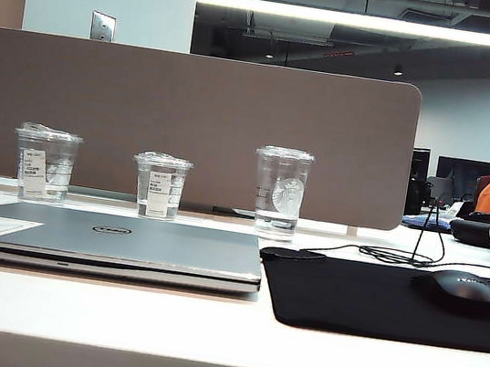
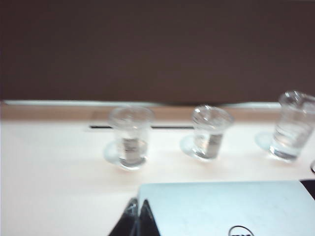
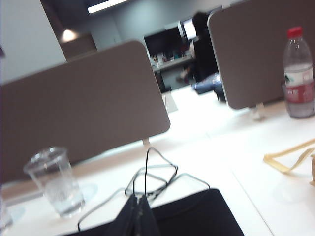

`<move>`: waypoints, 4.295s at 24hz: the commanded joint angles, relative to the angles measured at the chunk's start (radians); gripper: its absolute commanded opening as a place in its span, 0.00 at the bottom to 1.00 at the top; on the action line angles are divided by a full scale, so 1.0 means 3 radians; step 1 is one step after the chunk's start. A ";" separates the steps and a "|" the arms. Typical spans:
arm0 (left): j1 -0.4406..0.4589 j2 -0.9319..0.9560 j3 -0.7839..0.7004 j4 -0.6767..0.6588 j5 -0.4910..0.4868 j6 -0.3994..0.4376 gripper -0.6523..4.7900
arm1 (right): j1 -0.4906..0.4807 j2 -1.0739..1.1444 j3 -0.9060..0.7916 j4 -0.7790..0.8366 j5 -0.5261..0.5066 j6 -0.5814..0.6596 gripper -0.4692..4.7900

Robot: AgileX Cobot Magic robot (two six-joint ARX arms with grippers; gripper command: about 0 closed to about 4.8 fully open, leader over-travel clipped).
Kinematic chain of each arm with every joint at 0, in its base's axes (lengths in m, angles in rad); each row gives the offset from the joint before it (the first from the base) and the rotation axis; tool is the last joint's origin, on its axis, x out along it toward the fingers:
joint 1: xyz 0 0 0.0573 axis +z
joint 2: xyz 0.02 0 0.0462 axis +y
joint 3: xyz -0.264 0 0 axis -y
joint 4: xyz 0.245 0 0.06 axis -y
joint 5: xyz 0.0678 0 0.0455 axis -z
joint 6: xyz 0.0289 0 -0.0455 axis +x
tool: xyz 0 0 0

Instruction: Pick up the coffee cup on the middle and place it on the right side of the laptop.

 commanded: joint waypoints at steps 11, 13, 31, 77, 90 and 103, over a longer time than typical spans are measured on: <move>0.0000 0.2234 0.0944 0.1067 0.0908 0.0116 0.68 | 0.0160 0.2074 0.2112 -0.0292 -0.0378 -0.1038 0.08; -0.0009 0.2539 0.0944 0.1324 0.0966 0.0116 1.00 | 0.0322 0.2445 0.2469 -0.0427 -0.0378 -0.1038 0.08; -0.0393 0.5277 0.2476 0.2093 0.0534 0.0072 1.00 | 0.0898 0.4317 0.3588 -0.0032 -0.0426 -0.1616 0.08; -0.0504 0.6210 0.3593 0.2102 0.0615 -0.0072 0.63 | 0.0896 0.4314 0.3578 -0.0079 -0.0427 -0.1635 0.08; -0.0542 0.5394 0.3593 0.1108 0.0909 -0.0057 0.63 | 0.0900 0.4134 0.3580 -0.0533 -0.0427 -0.1569 0.08; -0.1278 0.4650 0.3599 0.0169 0.0970 0.0315 0.63 | 0.0904 0.3707 0.3586 -0.1807 -0.0439 -0.1335 0.08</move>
